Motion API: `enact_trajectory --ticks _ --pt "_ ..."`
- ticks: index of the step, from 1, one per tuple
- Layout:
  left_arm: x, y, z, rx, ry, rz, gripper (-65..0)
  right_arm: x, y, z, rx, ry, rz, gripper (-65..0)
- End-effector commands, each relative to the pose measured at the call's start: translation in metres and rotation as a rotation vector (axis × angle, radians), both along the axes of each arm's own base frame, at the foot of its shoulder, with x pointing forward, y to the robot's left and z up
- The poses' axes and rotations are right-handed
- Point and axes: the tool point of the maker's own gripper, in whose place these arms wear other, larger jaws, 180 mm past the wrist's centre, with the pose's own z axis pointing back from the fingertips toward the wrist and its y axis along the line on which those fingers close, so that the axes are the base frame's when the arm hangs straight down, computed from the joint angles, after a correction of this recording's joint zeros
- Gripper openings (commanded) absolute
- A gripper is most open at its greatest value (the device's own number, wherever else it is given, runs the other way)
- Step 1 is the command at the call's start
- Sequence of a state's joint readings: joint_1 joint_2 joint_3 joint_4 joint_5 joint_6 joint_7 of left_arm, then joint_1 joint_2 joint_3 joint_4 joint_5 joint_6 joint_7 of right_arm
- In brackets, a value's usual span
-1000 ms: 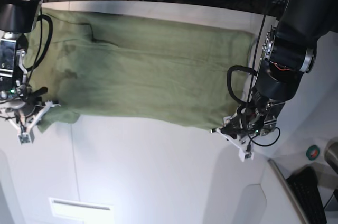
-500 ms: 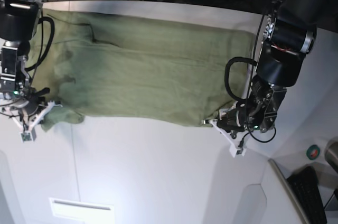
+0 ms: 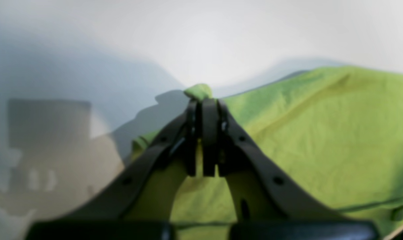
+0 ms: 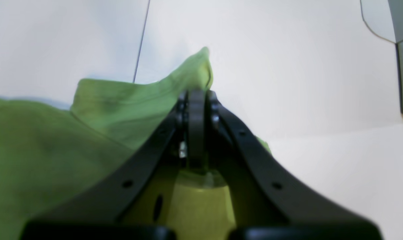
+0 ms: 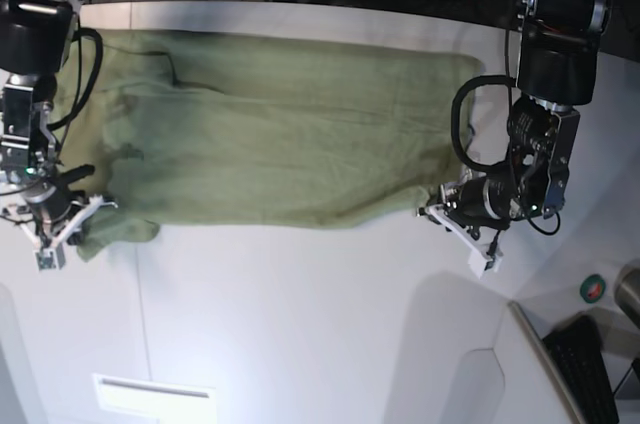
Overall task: Layout the t-shirt on the table in an organized manner, then fold the t-shirt properly
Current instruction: 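Lift the hem with both grippers and fold it toward the collar, then lay the folded hem down over the shirt with both grippers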
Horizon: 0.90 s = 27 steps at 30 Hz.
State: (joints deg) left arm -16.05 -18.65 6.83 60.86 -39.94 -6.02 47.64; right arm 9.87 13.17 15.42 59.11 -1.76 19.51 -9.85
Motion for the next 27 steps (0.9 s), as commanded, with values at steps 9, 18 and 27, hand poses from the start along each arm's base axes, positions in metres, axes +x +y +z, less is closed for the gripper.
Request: enact_trajectory --ticks 9,18,27 --pt "0.014 0.007 0.046 -0.120 -0.118 0.025 -65.0 0.009 -0.022 0.023 -0.044 -0.067 -0.006 -65.0" --pt "0.004 0.009 0.050 -0.112 -0.125 0.002 -65.0 0.002 -0.023 0.021 -0.053 -0.062 -0.003 -65.0" --pt "-0.026 0.013 0.060 -0.108 -0.077 -0.032 -65.0 -0.024 -0.031 0.017 -0.100 -0.035 0.014 -65.0"
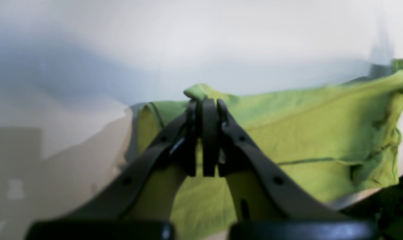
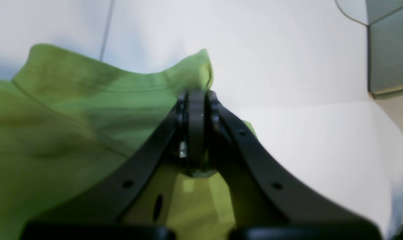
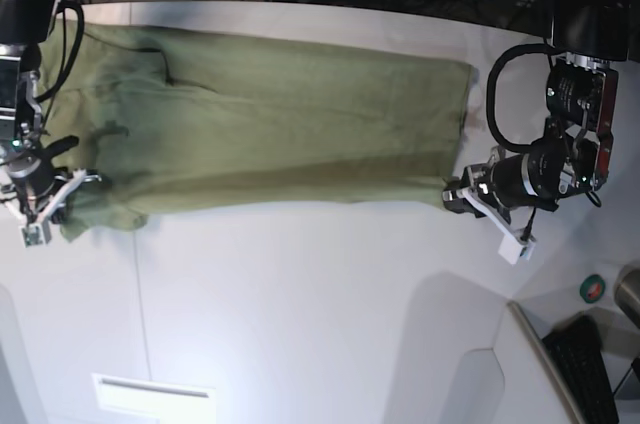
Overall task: Layout the t-shirt on the table in an organized manner, then fold the t-shirt properly
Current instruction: 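Lay the folded hem down over the shirt with both grippers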
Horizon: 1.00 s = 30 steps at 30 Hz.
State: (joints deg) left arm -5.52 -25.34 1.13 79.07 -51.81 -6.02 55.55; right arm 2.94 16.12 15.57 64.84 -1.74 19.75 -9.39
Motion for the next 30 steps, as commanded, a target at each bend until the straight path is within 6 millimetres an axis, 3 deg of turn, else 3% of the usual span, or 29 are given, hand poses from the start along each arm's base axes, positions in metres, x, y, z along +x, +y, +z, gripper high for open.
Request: enact_trajectory --ticks 1,9,17,30 --pt "0.008 0.005 0.015 0.005 -0.041 -0.002 -65.0 0.008 -0.010 0.015 -0.023 -0.047 -0.003 -65.0" --pt "-0.012 -0.003 0.012 0.007 -0.017 -0.034 -65.0 -0.007 -0.020 0.008 -0.048 -0.015 -0.002 -65.0" --pt "-0.014 0.003 0.011 0.025 -0.011 -0.039 -65.0 -0.024 -0.032 0.001 -0.073 0.024 -0.004 -65.0" --pt "-0.025 0.004 0.004 0.029 0.030 -0.050 -65.0 -0.047 -0.026 0.004 -0.117 0.092 0.010 -65.0"
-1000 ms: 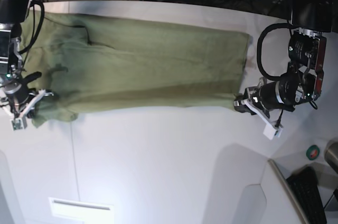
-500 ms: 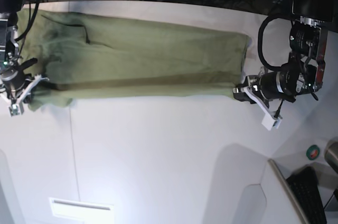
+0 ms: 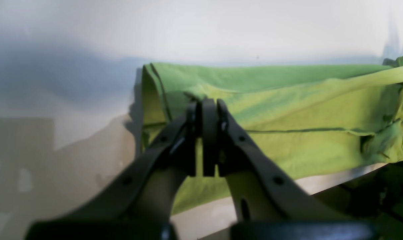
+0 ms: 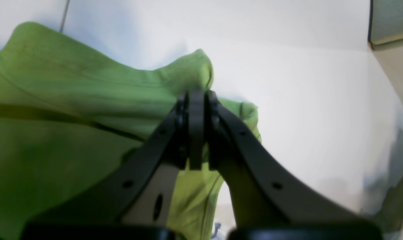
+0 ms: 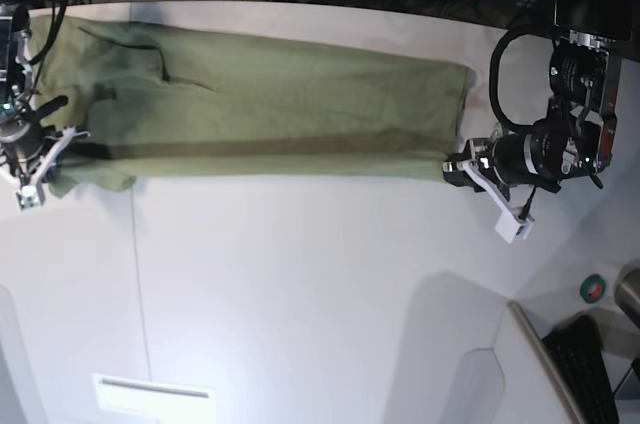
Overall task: Layout the t-shirt on the table in an organized manner, then fold the t-shirt properly
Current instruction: 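Lay the folded hem down over the shirt with both grippers, then hold the strip ends with both grippers and pull them taut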
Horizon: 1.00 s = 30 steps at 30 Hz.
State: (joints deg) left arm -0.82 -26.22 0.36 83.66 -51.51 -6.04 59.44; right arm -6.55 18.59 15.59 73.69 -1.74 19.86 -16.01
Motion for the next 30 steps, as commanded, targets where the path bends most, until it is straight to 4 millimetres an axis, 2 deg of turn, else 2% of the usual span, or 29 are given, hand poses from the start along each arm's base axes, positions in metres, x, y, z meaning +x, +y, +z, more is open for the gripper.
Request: enact_trajectory --ticks 1,10,17,20,26,30 --pt "0.005 0.007 0.009 0.008 -0.031 0.006 -65.0 0.007 -0.010 0.015 -0.030 -0.039 -0.006 -65.0" --pt "-0.005 0.015 0.003 0.027 -0.007 0.007 -65.0 -0.024 0.001 0.013 -0.050 0.031 0.009 -65.0" --pt "-0.006 0.018 -0.001 0.068 -0.003 -0.006 -65.0 -0.045 -0.015 0.017 -0.028 0.037 -0.116 -65.0" --pt "-0.008 0.026 -0.006 0.134 0.001 -0.015 -65.0 -0.054 -0.013 0.013 -0.031 0.069 -0.117 -65.0" --pt "-0.010 0.022 -0.009 0.127 0.006 -0.017 -65.0 -0.063 -0.017 0.008 -0.039 0.124 -0.137 -65.0" --pt "-0.009 0.017 -0.003 0.126 -0.012 -0.032 -65.0 -0.065 -0.017 0.018 -0.059 0.136 -0.138 -65.0"
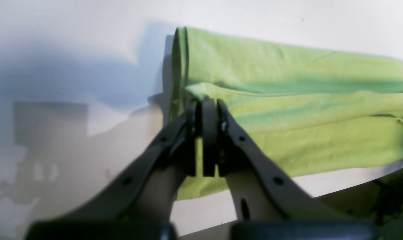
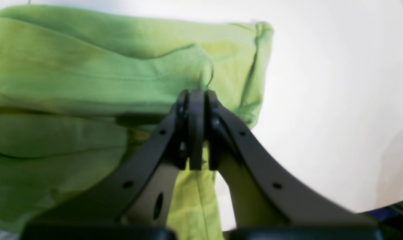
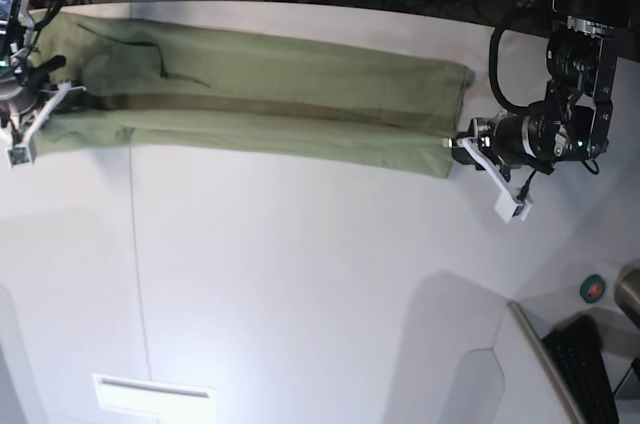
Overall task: Layout the t-shirt on the table in an organized manner, then fold the t-shirt properly
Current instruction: 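Hold the strip ends with both grippers and pull them taut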
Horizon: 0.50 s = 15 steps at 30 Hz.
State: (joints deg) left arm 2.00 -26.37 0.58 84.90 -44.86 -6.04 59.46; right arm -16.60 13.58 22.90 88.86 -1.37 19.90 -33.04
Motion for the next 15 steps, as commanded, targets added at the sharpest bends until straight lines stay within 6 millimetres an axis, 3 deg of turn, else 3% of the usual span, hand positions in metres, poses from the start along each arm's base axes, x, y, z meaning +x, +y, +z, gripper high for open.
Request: enact_trajectory --ticks 1,6,15 --pt "0.013 0.001 0.017 0.008 -0.061 -0.015 -65.0 0.009 -0.011 0.018 -0.038 -0.043 0.000 -65.0" --pt "0.007 -0.008 0.025 0.005 -0.085 -0.046 -65.0 0.008 -0.010 0.023 -0.049 -0.029 0.001 -65.0" --pt "-0.017 -0.006 0.011 0.007 -0.031 -0.041 -65.0 -0.008 -0.015 0.001 -0.030 0.041 -0.026 -65.0"
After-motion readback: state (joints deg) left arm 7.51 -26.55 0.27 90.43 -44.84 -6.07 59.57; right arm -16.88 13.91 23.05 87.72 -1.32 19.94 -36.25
